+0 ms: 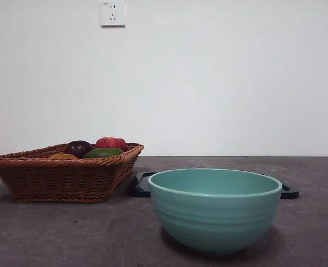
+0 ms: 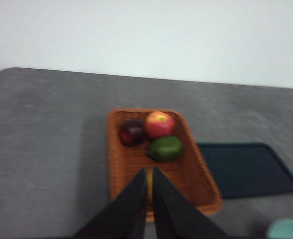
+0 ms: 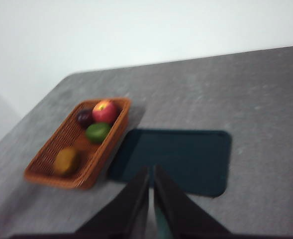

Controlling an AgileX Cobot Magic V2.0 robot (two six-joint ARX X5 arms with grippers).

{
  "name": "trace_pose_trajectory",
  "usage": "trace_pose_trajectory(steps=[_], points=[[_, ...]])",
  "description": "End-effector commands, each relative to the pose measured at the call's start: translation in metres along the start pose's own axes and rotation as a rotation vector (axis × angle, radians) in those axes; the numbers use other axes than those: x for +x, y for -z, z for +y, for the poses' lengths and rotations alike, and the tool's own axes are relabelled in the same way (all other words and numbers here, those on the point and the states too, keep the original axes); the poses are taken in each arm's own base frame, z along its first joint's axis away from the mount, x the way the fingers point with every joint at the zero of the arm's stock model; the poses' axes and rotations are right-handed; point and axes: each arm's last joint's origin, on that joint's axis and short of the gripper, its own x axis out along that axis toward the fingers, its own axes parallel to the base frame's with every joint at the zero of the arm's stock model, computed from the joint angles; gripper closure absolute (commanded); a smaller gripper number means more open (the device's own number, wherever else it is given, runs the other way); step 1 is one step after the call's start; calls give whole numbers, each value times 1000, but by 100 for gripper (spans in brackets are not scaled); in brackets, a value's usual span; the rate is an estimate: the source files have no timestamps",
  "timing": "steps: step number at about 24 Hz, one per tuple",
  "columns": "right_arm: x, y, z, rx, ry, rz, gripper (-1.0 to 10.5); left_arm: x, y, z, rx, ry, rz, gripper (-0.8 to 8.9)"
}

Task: Pick up the wifruite, put it on the bowl, pick up the plate, put it on desk

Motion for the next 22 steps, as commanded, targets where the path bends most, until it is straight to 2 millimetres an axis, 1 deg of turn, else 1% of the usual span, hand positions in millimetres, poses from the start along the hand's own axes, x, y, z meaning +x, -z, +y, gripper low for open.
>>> trace_pose_trajectory(steps=[1, 3, 6, 10, 14, 17, 22], points=[[-1, -11, 7, -130, -88, 45, 937, -5, -8, -4, 20, 70, -3, 798], [-2, -15, 10, -162, -137, 73, 937, -6, -10, -7, 31, 122, 15, 798], [-4, -17, 11, -154, -143, 117, 937, -6, -11, -9, 43, 174, 32, 798], [-6, -13, 11, -161, -146, 168, 937, -6, -10, -12, 50, 259, 50, 798], [-7, -8, 11, -162, -201, 217, 937, -7, -10, -14, 73, 362, 63, 798], [-8, -7, 12, -161, -244, 235, 937, -7, -9, -15, 72, 385, 79, 798], [-8, -7, 13, -159, -252, 235, 936, -5, -5, -15, 61, 405, 134, 798]])
